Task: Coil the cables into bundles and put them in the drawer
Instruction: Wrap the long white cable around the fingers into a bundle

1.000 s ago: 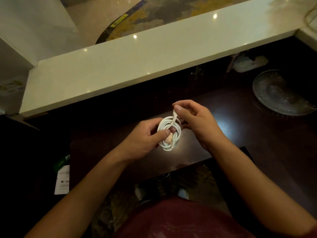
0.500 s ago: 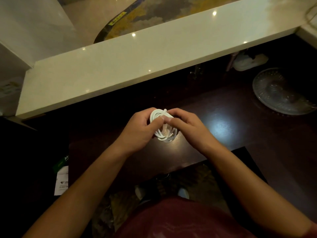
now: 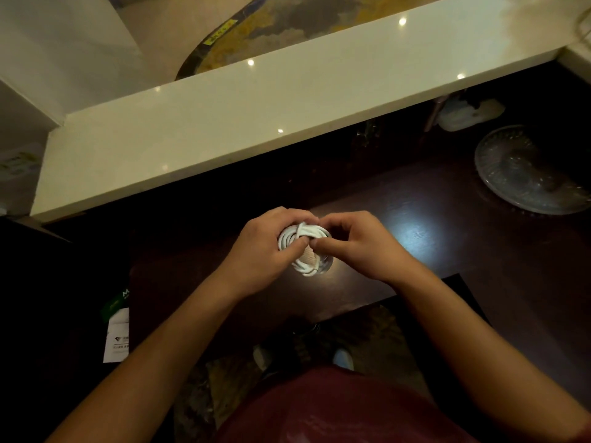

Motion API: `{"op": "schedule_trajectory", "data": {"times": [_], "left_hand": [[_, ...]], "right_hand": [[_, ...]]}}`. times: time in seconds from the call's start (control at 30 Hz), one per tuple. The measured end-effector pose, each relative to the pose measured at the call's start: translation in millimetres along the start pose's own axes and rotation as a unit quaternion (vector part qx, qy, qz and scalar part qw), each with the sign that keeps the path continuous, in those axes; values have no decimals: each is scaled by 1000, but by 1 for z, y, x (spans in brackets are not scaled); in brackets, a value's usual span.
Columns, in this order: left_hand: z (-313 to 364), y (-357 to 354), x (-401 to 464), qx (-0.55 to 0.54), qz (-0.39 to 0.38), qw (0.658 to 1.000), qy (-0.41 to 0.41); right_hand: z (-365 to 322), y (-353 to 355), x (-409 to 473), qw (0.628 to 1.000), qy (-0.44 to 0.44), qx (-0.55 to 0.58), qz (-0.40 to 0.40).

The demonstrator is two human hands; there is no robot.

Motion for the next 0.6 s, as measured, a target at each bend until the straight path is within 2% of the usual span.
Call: {"op": "schedule_trajectory", "data": {"times": [0.2,0.3,0.43,0.53,0.6], "left_hand": [[0,-3,0,94,8,996,-7],[0,-5,0,87,10,996,20],[-1,-4,-1,-51,-28,995,75],[-3,-4,-3,-199,-56,973,103],[-4,-4,-4,-243,-69,962,105]], "right_hand": [[1,1,-1,997,-6,82,-15],[0,1,-3,994,-4,104,-16],[1,-1,-6,994,9,112,-12],[0,-1,-8,992,17,126,-15],[0,-2,-9,987,13,153,-37]]}}
Point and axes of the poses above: each hand's wrist, its own x-axis towards the middle knuckle, its own y-axis out of the back of the hand, z = x × y, the point moved 3 cm from there along x, towards the middle knuckle, and after that the axes turned 1 degree about -x, right-handed, at the moved point
